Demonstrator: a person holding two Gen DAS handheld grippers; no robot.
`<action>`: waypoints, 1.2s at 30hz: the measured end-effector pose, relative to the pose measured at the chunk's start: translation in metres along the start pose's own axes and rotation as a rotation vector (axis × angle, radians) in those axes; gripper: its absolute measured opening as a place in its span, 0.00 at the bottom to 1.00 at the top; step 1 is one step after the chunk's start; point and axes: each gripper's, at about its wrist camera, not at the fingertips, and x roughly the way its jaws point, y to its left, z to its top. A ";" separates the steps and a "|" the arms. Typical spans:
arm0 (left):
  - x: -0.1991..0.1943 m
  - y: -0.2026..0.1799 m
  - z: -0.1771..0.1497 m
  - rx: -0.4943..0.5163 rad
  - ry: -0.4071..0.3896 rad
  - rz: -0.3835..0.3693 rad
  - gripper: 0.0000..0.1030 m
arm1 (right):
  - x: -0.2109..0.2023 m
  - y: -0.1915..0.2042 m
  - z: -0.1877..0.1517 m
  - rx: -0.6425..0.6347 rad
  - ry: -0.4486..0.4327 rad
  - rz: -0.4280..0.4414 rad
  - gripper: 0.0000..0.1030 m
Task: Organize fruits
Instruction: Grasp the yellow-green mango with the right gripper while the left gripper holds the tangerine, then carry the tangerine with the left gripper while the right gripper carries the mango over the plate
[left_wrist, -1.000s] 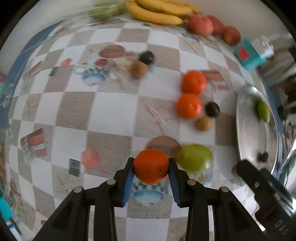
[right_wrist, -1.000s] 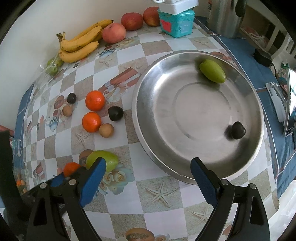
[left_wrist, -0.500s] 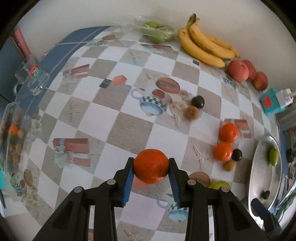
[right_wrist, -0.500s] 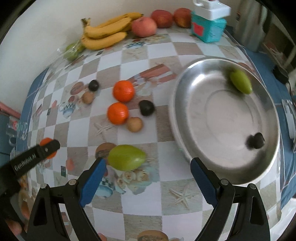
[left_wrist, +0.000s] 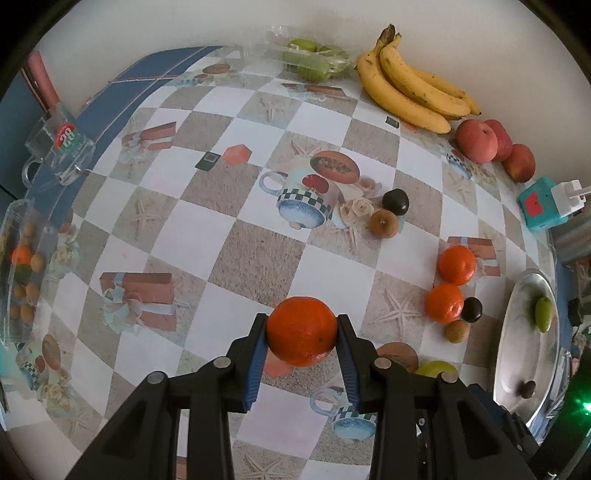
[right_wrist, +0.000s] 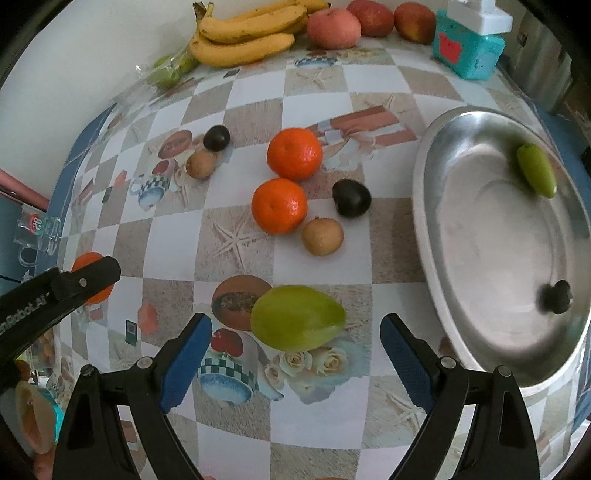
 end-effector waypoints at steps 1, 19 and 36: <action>0.002 0.000 0.000 0.000 0.004 0.002 0.37 | 0.003 0.000 0.000 0.002 0.005 0.001 0.90; 0.014 -0.002 0.000 0.002 0.037 0.011 0.37 | 0.014 0.003 0.005 0.016 0.005 0.005 0.63; 0.012 -0.002 0.001 0.004 0.027 0.013 0.37 | 0.011 0.002 0.004 0.019 0.004 0.019 0.56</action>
